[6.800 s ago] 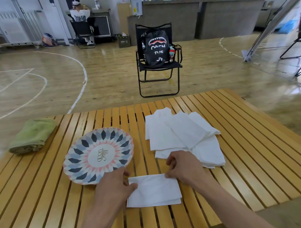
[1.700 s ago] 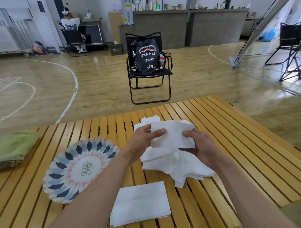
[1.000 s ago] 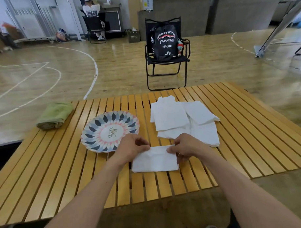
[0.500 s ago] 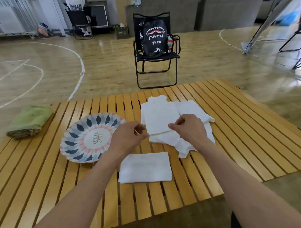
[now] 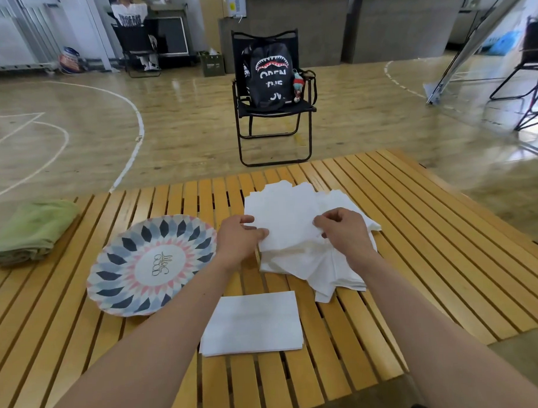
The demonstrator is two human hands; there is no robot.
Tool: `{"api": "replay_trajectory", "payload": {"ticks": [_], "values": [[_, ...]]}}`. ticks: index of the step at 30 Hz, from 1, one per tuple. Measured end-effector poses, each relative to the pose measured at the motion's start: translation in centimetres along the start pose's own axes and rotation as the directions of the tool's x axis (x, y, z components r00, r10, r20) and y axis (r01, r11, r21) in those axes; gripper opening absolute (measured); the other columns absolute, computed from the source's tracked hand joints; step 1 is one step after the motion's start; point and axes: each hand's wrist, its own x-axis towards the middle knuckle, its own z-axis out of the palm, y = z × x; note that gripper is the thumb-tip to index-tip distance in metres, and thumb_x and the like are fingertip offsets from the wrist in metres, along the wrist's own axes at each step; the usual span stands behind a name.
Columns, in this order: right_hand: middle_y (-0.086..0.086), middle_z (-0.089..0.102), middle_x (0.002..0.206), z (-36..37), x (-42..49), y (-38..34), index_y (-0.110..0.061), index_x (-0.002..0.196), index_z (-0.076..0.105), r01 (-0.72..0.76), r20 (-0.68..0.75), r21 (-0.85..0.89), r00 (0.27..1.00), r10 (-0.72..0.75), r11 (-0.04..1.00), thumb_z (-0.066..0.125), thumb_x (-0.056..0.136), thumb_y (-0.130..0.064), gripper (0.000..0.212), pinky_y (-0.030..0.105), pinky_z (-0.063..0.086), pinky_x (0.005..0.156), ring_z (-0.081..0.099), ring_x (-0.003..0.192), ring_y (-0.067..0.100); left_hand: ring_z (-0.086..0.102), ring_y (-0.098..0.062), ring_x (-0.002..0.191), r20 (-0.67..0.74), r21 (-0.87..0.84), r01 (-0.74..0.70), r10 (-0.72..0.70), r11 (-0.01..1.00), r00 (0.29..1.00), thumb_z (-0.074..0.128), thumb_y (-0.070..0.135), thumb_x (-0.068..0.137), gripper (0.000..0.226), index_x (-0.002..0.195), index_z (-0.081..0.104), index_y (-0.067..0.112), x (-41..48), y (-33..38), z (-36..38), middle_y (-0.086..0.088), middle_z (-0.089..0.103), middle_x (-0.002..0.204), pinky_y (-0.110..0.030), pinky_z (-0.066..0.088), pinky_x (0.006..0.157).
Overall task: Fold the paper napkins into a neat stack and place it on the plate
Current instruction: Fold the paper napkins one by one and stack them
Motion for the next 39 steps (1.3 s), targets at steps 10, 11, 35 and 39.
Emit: {"api": "replay_trajectory", "payload": {"ticks": [10, 11, 35, 39], "values": [[0.012, 0.064, 0.101, -1.6, -1.9, -1.4, -0.010, 0.093, 0.063, -0.124, 0.120, 0.489, 0.990, 0.074, 0.863, 0.062, 0.090, -0.013, 0.005, 0.037, 0.057, 0.081, 0.063, 0.099, 0.028, 0.073, -0.016, 0.087, 0.091, -0.207, 0.086, -0.068, 0.975, 0.994, 0.070, 0.015, 0.092, 0.035, 0.125, 0.061, 0.008, -2.9, -0.3, -1.4, -0.007, 0.074, 0.097, -0.024, 0.059, 0.066], [0.012, 0.064, 0.102, -1.7, -2.1, -1.6, -0.011, 0.090, 0.063, -0.085, 0.136, 0.472, 0.990, 0.023, 0.877, 0.062, 0.091, -0.012, 0.002, 0.036, 0.057, 0.081, 0.063, 0.099, 0.026, 0.071, -0.015, 0.089, 0.074, -0.192, 0.044, -0.030, 0.981, 0.997, 0.070, 0.021, 0.092, 0.038, 0.127, 0.060, 0.010, -3.1, -0.3, -1.1, -0.004, 0.072, 0.101, -0.023, 0.059, 0.066], [0.012, 0.068, 0.116, -2.8, -3.7, -3.6, -0.013, 0.124, 0.066, -0.200, 0.361, 0.559, 0.932, -0.019, 0.805, 0.069, 0.092, -0.020, 0.034, 0.038, 0.058, 0.072, 0.066, 0.092, 0.026, 0.063, -0.021, 0.111, 0.229, -0.185, -0.188, 0.228, 0.965, 0.946, 0.092, 0.040, 0.055, 0.088, 0.134, 0.052, 0.037, -4.1, 3.5, -5.0, -0.001, 0.061, 0.127, -0.041, 0.060, 0.088], [0.014, 0.065, 0.122, -2.6, -3.8, -3.6, -0.015, 0.123, 0.067, -0.165, 0.343, 0.516, 0.939, -0.027, 0.841, 0.069, 0.092, -0.016, 0.031, 0.038, 0.056, 0.075, 0.064, 0.094, 0.025, 0.071, -0.023, 0.098, 0.187, -0.333, -0.122, 0.193, 0.935, 0.963, 0.091, 0.020, 0.063, 0.090, 0.137, 0.044, 0.040, -4.2, 3.4, -5.5, -0.015, 0.071, 0.105, -0.036, 0.061, 0.079]]}}
